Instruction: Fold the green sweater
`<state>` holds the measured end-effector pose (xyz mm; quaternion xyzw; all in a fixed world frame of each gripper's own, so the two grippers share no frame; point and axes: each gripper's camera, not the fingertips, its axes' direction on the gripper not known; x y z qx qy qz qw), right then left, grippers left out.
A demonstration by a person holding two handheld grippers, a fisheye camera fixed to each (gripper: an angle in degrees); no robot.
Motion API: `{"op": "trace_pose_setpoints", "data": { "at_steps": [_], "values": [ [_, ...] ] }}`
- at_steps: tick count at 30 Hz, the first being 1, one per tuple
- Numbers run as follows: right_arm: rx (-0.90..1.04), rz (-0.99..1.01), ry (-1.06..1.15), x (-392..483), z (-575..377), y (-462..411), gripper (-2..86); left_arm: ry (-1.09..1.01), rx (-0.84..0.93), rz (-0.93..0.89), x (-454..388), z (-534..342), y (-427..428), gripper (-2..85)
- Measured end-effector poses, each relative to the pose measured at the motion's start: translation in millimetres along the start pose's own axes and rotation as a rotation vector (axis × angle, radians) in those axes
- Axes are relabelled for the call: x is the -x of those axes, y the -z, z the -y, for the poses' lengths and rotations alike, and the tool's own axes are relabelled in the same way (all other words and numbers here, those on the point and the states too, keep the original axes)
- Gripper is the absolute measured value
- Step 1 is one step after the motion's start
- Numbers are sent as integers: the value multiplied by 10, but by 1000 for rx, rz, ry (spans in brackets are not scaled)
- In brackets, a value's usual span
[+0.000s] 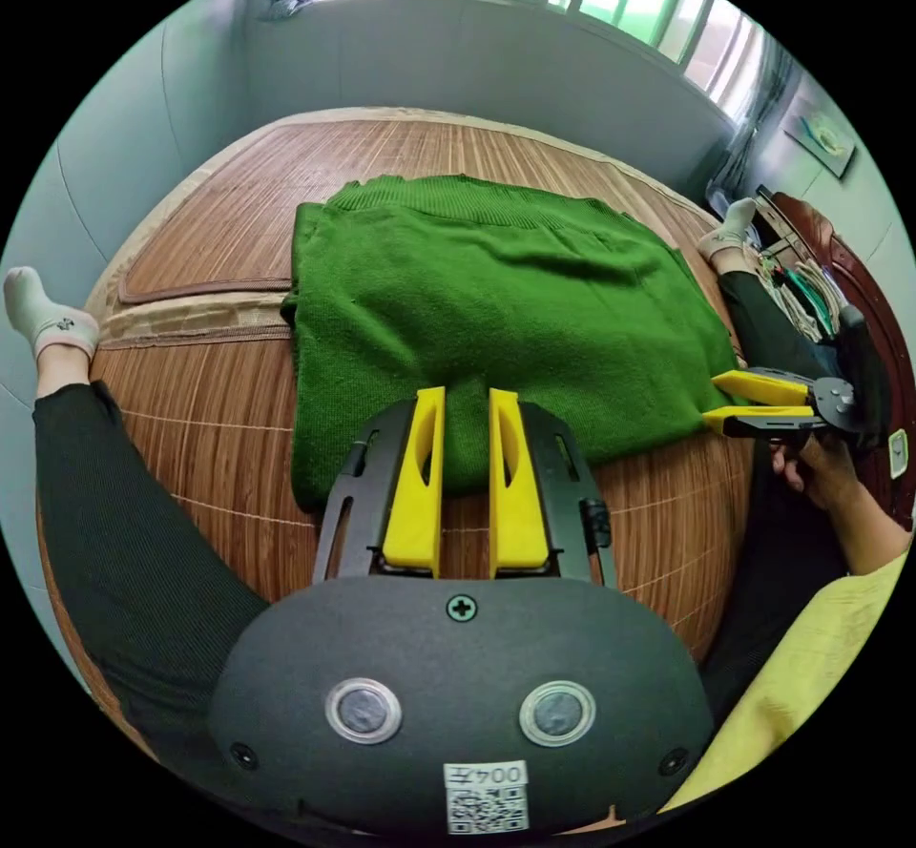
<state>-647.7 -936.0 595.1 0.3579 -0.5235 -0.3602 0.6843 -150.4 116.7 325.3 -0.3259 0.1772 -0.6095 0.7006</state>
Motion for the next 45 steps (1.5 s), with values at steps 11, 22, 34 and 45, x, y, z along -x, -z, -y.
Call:
{"op": "trace_pose_setpoints", "data": {
  "at_steps": [11,22,34,45],
  "values": [
    [-92,104,-77,-17,-176,385,144,3,-60,-135,-236,427,197,85],
    [-56,105,-161,-39,-162,514,66,-149,45,-66,-878,2225,-349,73],
    [-49,-11,-95,206,-117,907,63,-131,195,-19,-1274,3433,-1210,61],
    [-2,-3,-25,190,43,1470,66,-124,215,17,-1412,3748,-1470,22]
  ]
}}
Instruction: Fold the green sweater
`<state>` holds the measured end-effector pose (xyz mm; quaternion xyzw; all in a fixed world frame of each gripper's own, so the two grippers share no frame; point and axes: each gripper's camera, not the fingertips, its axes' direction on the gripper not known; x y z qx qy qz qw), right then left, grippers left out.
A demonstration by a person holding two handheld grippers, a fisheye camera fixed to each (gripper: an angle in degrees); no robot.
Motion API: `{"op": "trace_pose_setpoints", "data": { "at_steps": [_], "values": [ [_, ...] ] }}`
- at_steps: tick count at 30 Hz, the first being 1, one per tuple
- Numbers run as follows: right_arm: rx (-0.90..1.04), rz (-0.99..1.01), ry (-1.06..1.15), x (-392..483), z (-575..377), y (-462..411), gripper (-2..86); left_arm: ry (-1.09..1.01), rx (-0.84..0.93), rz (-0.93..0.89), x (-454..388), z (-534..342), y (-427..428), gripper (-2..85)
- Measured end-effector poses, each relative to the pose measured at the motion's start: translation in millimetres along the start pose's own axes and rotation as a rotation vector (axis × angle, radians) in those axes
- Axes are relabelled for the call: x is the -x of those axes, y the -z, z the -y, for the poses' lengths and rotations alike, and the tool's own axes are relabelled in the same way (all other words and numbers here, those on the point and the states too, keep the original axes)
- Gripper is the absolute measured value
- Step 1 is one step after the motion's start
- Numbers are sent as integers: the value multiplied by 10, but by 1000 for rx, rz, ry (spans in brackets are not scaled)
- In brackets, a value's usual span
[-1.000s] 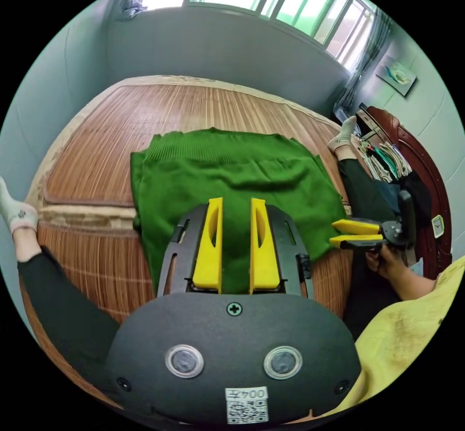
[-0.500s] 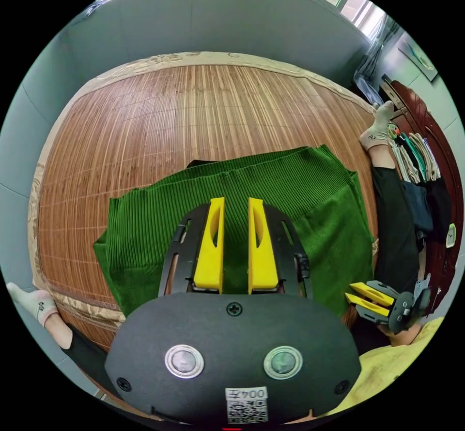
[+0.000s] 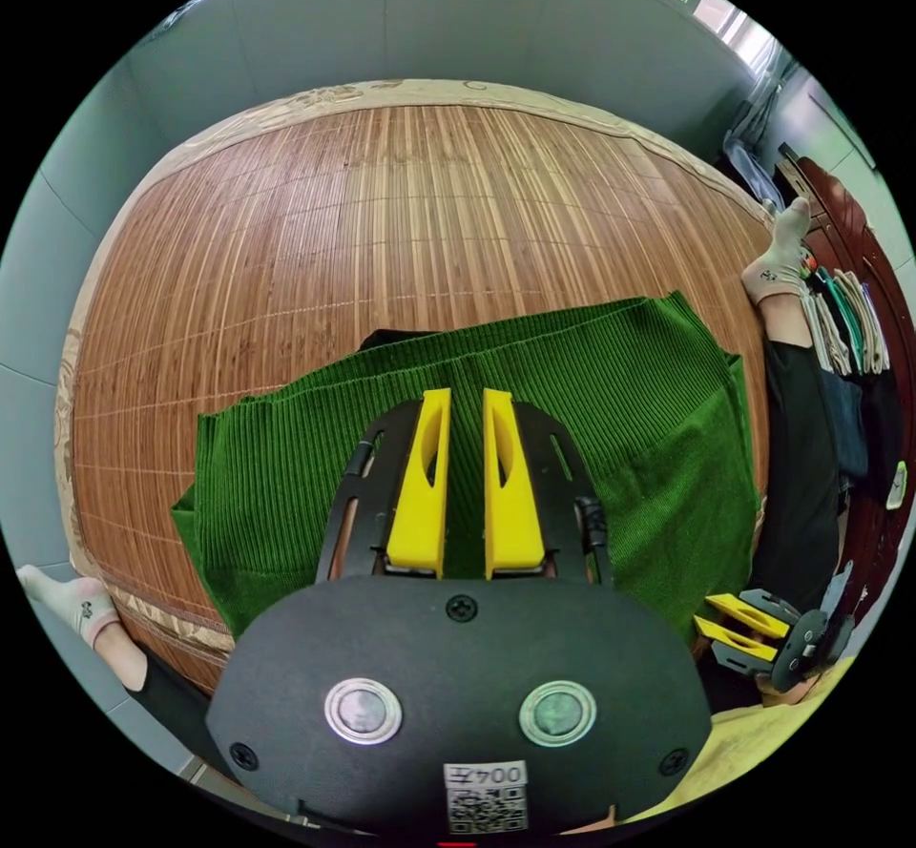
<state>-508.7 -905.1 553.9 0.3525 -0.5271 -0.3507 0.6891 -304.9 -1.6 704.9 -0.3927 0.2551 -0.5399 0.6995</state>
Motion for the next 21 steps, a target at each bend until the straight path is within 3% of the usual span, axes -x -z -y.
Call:
{"op": "trace_pose_setpoints", "data": {
  "at_steps": [3,9,18,21],
  "values": [
    [58,-23,56,-32,162,298,64,2,-4,-10,15,43,-5,18],
    [74,191,122,-544,542,888,113,9,-10,-10,27,108,-10,15],
    [202,82,163,-1049,1845,1398,84,-15,-2,12,42,151,37,16],
    [330,78,181,-1134,2273,1320,84,-17,-16,14,61,136,88,13]
  ]
}}
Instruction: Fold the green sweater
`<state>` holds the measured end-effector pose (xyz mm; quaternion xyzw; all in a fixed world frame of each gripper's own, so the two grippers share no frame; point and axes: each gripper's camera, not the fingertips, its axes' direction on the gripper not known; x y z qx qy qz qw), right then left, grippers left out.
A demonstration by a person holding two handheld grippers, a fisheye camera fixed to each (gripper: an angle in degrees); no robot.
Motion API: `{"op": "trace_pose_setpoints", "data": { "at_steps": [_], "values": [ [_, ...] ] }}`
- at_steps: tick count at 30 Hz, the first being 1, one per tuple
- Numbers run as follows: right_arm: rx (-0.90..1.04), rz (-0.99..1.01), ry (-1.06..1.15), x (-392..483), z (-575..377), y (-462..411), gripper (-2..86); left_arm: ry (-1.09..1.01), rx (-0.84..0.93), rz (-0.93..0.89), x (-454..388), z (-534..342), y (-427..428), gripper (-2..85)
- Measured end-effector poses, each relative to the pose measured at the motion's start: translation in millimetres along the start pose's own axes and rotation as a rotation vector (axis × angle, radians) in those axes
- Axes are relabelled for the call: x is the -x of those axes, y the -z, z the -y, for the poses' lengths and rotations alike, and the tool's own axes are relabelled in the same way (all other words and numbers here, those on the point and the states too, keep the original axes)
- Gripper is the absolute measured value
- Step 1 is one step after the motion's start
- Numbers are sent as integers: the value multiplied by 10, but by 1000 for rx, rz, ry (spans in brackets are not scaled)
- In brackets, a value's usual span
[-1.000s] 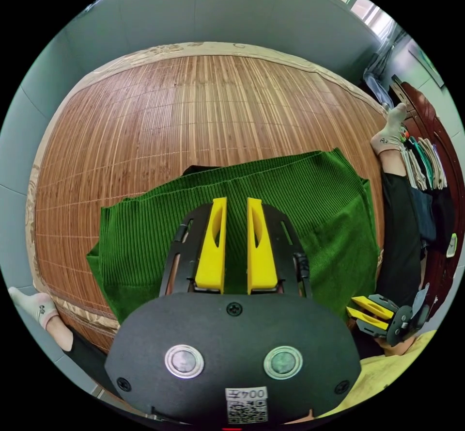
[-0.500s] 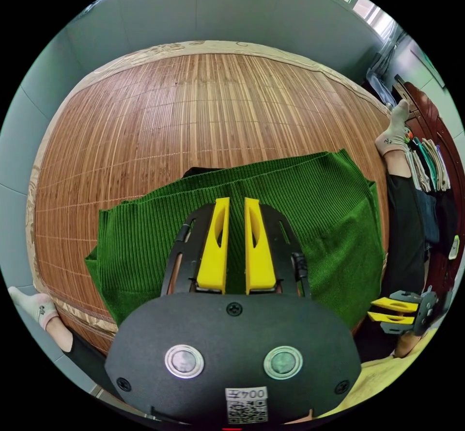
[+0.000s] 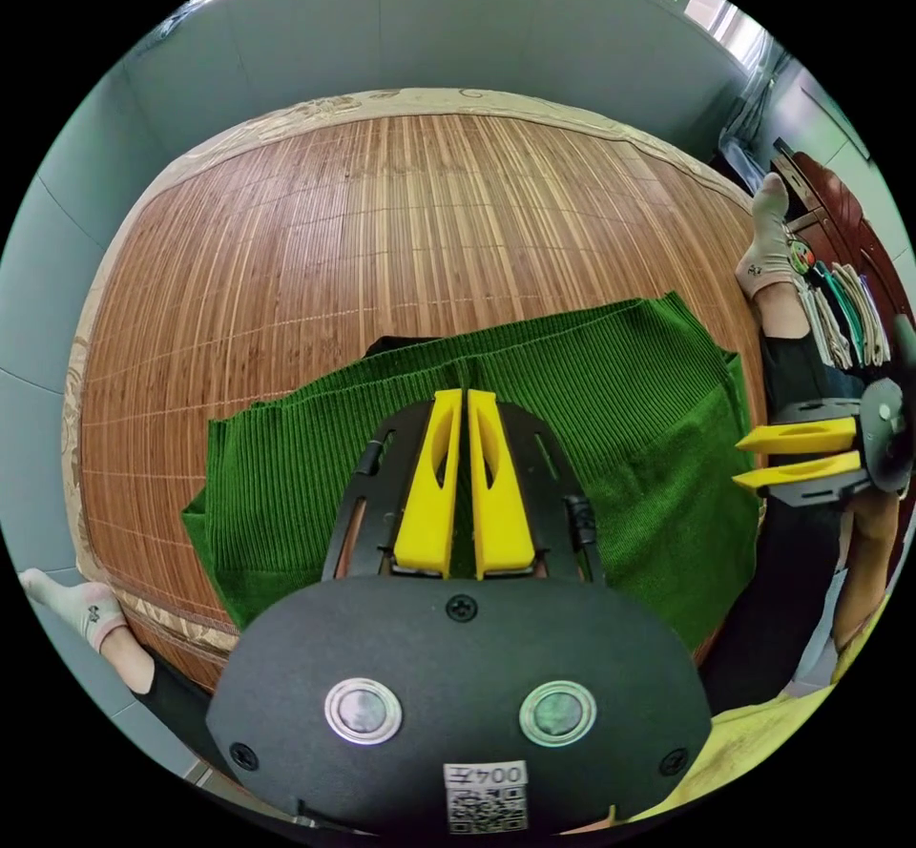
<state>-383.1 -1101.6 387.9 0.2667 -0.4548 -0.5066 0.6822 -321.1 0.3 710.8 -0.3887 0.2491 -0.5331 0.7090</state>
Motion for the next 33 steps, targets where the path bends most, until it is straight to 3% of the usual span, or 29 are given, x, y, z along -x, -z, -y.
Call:
{"op": "trace_pose_setpoints", "data": {
  "at_steps": [4,13,22,29,33],
  "values": [
    [203,-42,45,-9,309,-150,83,-11,-59,20,22,-20,163,11],
    [260,-31,52,3,393,228,79,-27,-16,87,151,-35,-35,14],
    [264,19,78,52,250,499,85,22,-112,-47,572,-406,246,37],
    [-50,-74,9,-4,175,1213,85,75,-128,11,1206,-990,469,28],
    [-80,-84,-24,-86,394,1164,80,145,-156,-21,1466,-1161,470,27]
  ]
}}
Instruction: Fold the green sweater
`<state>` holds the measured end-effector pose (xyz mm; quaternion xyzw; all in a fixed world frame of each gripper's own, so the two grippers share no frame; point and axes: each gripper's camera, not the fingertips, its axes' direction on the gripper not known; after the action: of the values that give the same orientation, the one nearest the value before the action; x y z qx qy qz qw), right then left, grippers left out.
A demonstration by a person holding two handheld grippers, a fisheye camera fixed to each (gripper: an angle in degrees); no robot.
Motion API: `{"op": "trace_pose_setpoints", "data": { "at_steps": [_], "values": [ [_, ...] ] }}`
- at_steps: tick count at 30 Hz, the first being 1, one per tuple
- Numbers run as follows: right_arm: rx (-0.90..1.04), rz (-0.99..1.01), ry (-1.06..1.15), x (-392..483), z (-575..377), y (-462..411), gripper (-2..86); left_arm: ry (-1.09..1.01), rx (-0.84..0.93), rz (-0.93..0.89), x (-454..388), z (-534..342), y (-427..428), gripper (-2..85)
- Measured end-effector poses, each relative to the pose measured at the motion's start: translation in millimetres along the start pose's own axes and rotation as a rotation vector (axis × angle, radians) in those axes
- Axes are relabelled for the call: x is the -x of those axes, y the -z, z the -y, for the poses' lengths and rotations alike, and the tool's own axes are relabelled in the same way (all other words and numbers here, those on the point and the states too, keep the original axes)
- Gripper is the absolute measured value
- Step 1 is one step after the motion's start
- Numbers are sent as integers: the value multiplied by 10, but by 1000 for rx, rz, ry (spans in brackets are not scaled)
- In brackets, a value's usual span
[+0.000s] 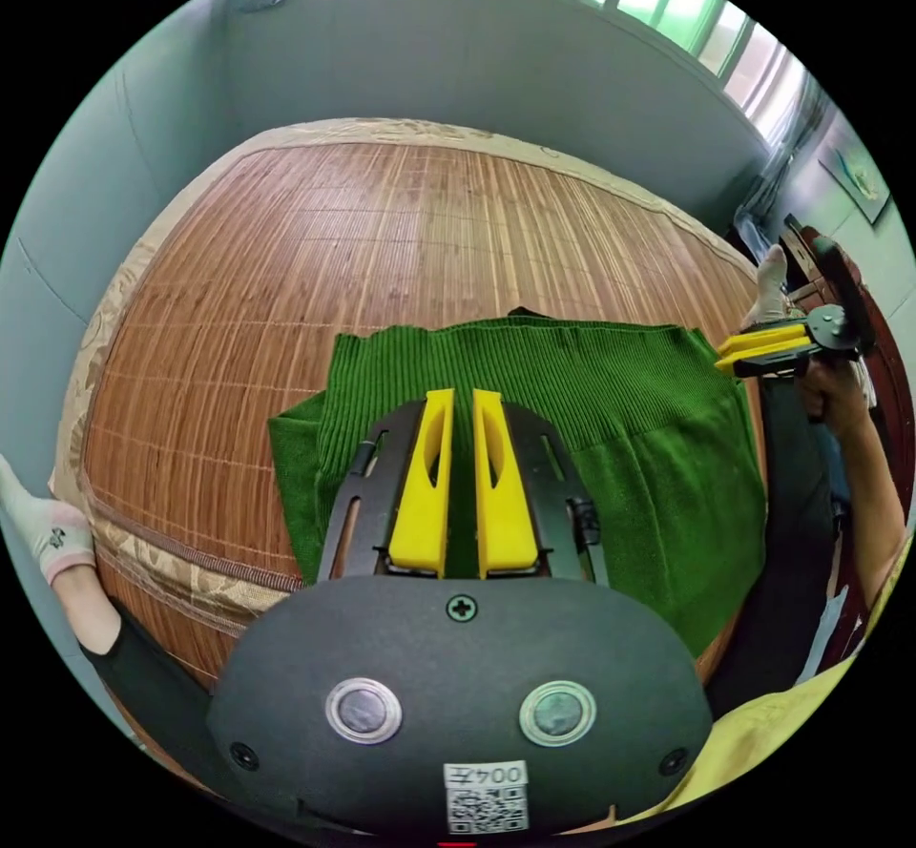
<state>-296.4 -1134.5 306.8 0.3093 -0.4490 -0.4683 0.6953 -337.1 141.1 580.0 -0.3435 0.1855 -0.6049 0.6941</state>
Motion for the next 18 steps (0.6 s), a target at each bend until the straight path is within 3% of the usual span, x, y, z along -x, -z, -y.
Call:
{"op": "trace_pose_setpoints", "data": {
  "at_steps": [6,11,18],
  "values": [
    [9,1,-78,-77,249,-165,76,-27,23,35,83,-58,-79,24],
    [7,-105,-62,0,273,-61,24,-18,30,30,229,-113,-89,21],
    [45,-3,-88,-184,253,132,54,-7,43,25,406,-139,-79,20]
  ]
}}
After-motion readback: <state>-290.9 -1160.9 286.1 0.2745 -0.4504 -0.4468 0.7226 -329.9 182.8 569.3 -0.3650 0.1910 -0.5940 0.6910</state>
